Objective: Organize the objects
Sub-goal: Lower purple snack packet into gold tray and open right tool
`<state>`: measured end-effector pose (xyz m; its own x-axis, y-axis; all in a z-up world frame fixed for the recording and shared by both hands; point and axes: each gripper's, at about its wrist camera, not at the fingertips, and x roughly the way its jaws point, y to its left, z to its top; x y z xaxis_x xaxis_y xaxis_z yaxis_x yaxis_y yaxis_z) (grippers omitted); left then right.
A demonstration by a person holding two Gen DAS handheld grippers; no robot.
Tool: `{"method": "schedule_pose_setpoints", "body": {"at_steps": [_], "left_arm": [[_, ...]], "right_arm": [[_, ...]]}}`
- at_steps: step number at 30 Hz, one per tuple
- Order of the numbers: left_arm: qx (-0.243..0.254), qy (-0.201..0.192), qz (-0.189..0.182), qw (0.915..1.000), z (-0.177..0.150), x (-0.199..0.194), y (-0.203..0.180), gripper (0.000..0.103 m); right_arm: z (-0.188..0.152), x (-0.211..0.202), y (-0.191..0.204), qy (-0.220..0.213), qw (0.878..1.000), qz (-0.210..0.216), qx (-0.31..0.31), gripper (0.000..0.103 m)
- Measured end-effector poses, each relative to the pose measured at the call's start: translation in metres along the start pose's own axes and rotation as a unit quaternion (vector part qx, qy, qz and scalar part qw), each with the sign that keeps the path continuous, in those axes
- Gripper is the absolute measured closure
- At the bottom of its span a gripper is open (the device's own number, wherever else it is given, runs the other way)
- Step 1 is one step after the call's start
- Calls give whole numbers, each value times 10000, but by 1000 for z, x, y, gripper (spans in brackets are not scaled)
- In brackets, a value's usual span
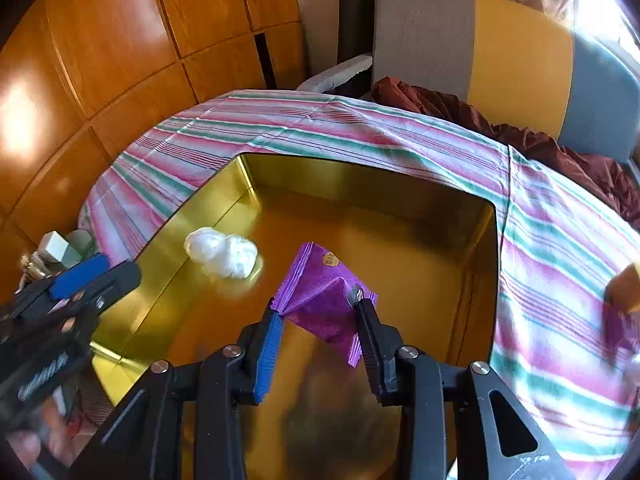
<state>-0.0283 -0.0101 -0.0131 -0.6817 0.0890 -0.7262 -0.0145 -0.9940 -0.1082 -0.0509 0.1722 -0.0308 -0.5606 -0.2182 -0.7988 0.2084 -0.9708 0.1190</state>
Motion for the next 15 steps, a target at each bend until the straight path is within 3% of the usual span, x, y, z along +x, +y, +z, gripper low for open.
{"method": "schedule_pose_setpoints", "body": {"at_steps": [13, 15], "left_arm": [[39, -25, 30, 10000, -1, -2, -3, 52], [47, -12, 44, 10000, -1, -2, -3, 52]], "right_arm": [[16, 22, 0, 83, 9995, -64, 311, 63], [16, 20, 1, 62, 9995, -82, 295, 58]]}}
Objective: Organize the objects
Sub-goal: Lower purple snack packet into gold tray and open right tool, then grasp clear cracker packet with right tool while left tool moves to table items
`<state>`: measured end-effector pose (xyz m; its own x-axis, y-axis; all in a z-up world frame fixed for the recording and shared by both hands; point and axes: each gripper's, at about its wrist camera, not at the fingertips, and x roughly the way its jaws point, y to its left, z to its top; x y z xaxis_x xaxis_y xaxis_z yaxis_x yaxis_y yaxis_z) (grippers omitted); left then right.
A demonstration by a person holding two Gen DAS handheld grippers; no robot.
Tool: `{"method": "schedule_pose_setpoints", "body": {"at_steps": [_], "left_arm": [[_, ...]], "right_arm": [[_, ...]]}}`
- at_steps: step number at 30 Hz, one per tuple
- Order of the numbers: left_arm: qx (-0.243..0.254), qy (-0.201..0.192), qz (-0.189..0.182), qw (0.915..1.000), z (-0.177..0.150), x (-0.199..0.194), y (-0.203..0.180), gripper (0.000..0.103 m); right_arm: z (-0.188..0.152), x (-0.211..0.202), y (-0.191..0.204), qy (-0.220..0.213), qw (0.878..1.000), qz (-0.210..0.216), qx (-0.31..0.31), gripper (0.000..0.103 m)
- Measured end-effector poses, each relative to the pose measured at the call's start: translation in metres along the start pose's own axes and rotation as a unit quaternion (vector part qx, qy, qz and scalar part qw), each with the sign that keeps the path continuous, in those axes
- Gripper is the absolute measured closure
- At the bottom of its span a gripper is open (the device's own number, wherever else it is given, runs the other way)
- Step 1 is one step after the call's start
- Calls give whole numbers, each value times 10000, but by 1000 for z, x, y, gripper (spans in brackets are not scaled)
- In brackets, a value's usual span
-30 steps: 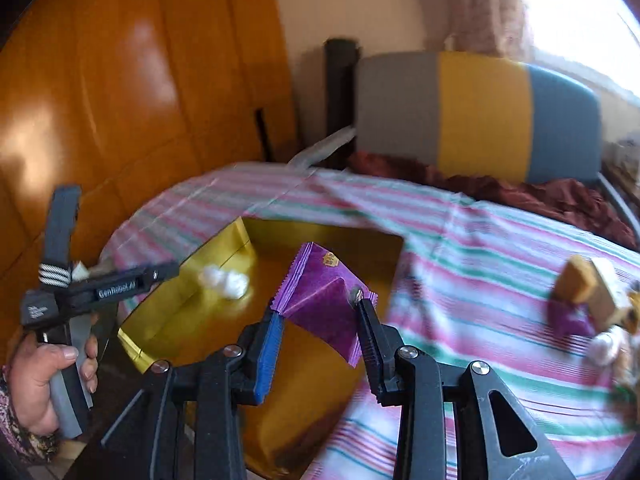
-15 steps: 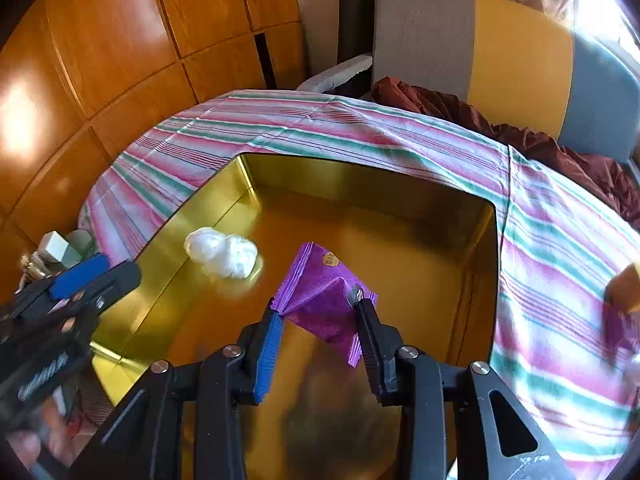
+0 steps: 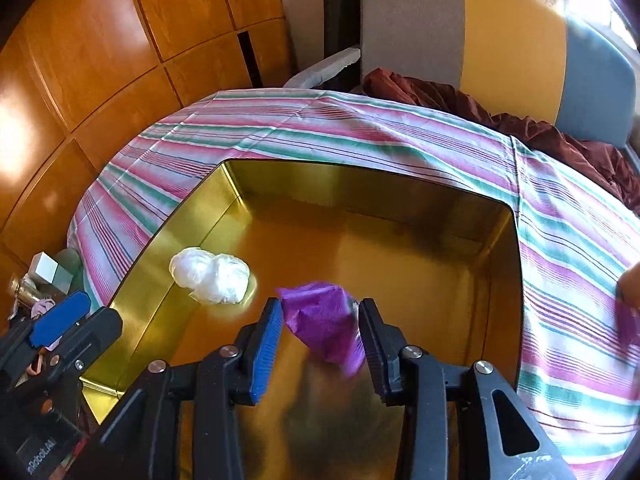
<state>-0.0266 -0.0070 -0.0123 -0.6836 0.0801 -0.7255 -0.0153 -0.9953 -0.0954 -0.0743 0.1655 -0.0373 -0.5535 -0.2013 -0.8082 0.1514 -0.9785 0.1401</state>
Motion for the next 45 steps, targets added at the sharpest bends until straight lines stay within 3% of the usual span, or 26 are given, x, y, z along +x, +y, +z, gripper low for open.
{"method": "schedule_pose_setpoints", "body": {"at_steps": [2, 4, 11, 23, 26, 37, 45], "left_arm": [[-29, -4, 2, 10000, 0, 0, 1, 52], [-33, 21, -2, 10000, -1, 2, 1, 52], [-26, 61, -100, 9999, -4, 4, -4, 52], [175, -4, -1065, 9942, -16, -4, -31, 52], [388, 11, -1374, 9898, -19, -7, -45, 52], [941, -71, -1950, 9762, -35, -22, -82, 52], [1324, -83, -2270, 9648, -46, -35, -113, 52]], "right_arm": [[-2, -7, -3, -72, 9999, 70, 98, 48], [-4, -17, -6, -212, 9994, 134, 239, 44], [-14, -54, -15, -662, 9973, 152, 286, 42], [-46, -109, -70, -1117, 9914, -428, 538, 36], [-57, -117, -91, -1118, 9895, -541, 744, 36], [-108, -119, -160, -767, 9824, -995, 1382, 36], [-159, -123, -232, -654, 9684, -1422, 1940, 36]]}}
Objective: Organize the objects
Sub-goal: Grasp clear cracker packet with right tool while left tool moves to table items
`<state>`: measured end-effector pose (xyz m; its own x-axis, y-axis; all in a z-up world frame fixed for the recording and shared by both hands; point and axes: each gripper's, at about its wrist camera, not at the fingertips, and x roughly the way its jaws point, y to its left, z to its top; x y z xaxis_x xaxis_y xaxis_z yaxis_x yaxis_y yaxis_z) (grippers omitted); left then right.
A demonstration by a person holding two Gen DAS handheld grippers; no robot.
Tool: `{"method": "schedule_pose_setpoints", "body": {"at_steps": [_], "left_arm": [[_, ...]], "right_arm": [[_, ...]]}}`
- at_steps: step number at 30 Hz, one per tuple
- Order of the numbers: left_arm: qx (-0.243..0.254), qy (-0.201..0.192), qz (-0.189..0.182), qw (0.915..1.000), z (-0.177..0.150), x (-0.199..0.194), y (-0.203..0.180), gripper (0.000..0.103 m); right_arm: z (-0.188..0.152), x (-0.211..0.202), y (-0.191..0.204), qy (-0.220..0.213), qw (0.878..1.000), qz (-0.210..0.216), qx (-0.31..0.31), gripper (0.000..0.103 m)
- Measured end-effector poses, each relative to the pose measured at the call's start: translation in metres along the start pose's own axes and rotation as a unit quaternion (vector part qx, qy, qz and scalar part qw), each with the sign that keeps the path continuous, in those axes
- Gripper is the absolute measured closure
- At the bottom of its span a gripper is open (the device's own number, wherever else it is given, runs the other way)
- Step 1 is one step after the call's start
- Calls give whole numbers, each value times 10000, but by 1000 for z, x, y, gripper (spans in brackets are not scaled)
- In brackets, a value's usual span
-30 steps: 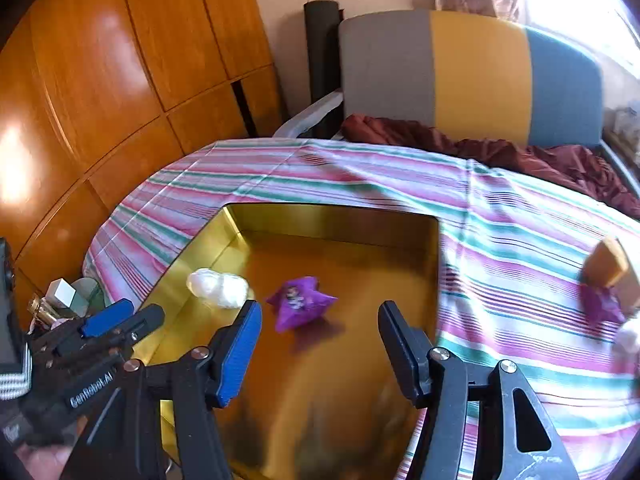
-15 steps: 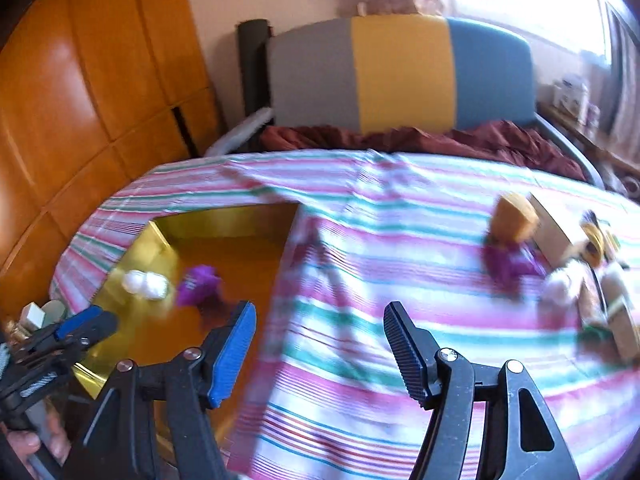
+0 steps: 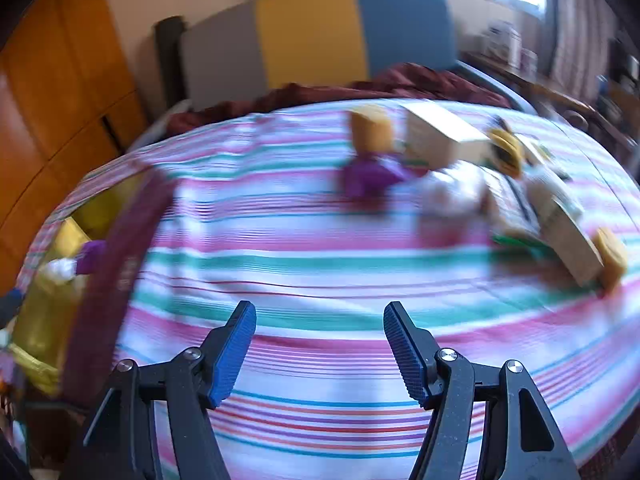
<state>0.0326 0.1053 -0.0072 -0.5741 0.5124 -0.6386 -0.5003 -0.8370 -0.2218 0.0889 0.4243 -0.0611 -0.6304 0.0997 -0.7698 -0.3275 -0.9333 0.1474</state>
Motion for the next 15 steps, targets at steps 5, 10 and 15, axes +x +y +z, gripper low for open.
{"method": "schedule_pose_setpoints", "body": {"at_steps": [5, 10, 15], "left_arm": [[129, 74, -218, 9997, 0, 5, -24, 52], [228, 156, -430, 9987, -2, 10, -46, 51], [309, 234, -572, 9976, -5, 12, -63, 51]], "right_arm": [[6, 7, -58, -199, 9973, -351, 607, 39], [29, 14, -94, -421, 9938, -523, 887, 41], [50, 29, -113, -495, 9924, -797, 802, 44]]}}
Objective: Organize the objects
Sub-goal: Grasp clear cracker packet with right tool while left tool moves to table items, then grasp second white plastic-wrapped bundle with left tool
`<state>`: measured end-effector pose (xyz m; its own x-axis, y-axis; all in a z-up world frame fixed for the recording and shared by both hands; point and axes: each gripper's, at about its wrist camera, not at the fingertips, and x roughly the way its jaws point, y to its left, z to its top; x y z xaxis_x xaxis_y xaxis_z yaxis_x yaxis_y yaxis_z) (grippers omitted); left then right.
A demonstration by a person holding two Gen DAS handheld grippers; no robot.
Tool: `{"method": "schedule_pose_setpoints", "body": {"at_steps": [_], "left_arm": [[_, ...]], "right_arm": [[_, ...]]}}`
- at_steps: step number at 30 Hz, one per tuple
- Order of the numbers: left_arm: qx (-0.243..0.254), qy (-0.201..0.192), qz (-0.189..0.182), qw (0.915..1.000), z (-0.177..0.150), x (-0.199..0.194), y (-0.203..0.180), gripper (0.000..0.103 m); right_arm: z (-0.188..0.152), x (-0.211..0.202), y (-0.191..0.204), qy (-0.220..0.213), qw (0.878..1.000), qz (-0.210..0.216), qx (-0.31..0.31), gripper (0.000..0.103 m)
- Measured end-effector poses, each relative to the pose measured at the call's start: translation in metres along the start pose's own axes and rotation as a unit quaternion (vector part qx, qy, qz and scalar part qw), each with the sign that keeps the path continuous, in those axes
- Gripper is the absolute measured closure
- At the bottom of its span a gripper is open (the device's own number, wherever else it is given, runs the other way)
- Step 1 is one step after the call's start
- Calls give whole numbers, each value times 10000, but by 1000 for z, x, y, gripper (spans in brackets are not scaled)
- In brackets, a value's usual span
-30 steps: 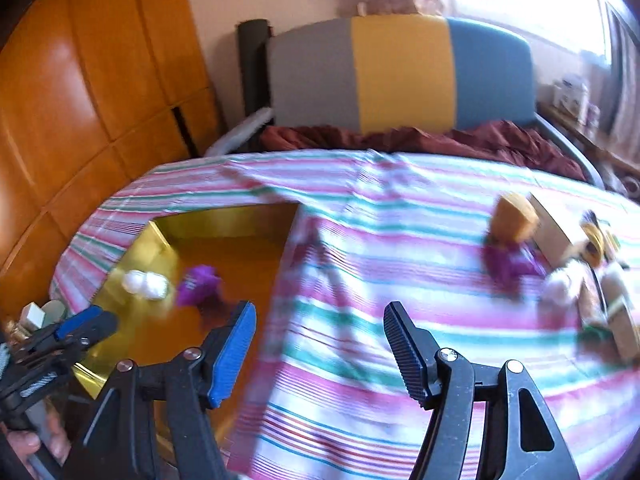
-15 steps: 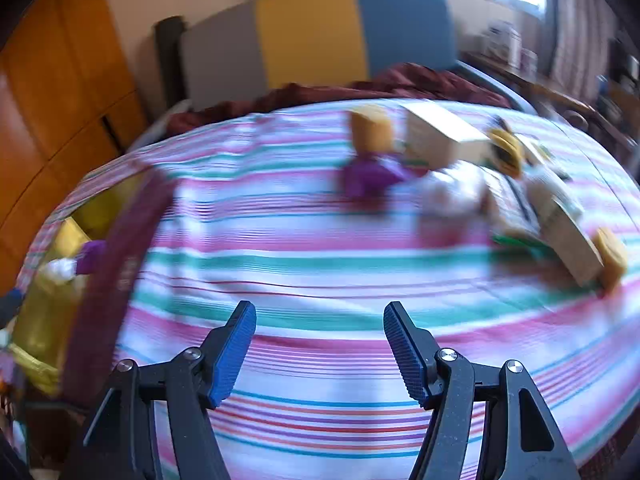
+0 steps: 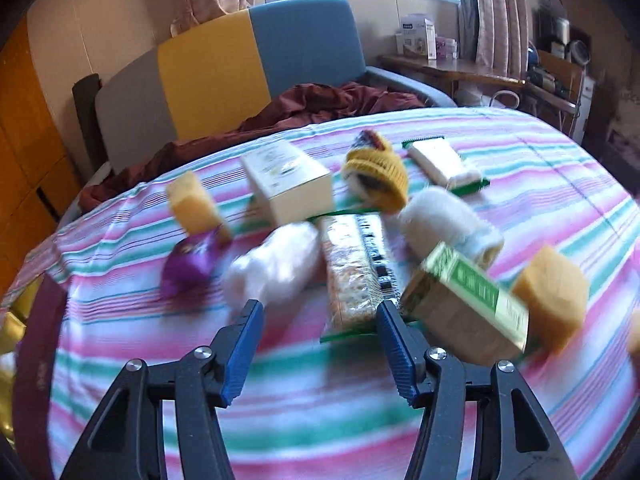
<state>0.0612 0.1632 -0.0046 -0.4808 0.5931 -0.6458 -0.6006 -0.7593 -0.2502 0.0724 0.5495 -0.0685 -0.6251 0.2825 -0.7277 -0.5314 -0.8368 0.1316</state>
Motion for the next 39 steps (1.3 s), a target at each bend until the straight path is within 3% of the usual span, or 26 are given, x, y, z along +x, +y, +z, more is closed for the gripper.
{"method": "schedule_pose_setpoints", "body": {"at_steps": [5, 9, 17, 25, 32, 39], "left_arm": [[151, 28, -50, 9999, -3, 1, -9, 51], [138, 83, -70, 9998, -2, 3, -13, 51], [234, 208, -38, 9995, 1, 10, -23, 51], [389, 361, -125, 9985, 12, 26, -40, 51], [466, 626, -252, 9966, 32, 54, -61, 51], [945, 967, -399, 9900, 52, 114, -107, 50]], "right_arm": [[16, 15, -6, -8, 9994, -325, -128, 45], [30, 17, -13, -114, 9993, -339, -109, 43], [48, 53, -10, 420, 9970, -277, -591, 42], [33, 48, -24, 328, 9985, -66, -443, 64], [8, 24, -23, 65, 9994, -100, -328, 65], [-7, 10, -36, -189, 9991, -325, 180, 66]]}}
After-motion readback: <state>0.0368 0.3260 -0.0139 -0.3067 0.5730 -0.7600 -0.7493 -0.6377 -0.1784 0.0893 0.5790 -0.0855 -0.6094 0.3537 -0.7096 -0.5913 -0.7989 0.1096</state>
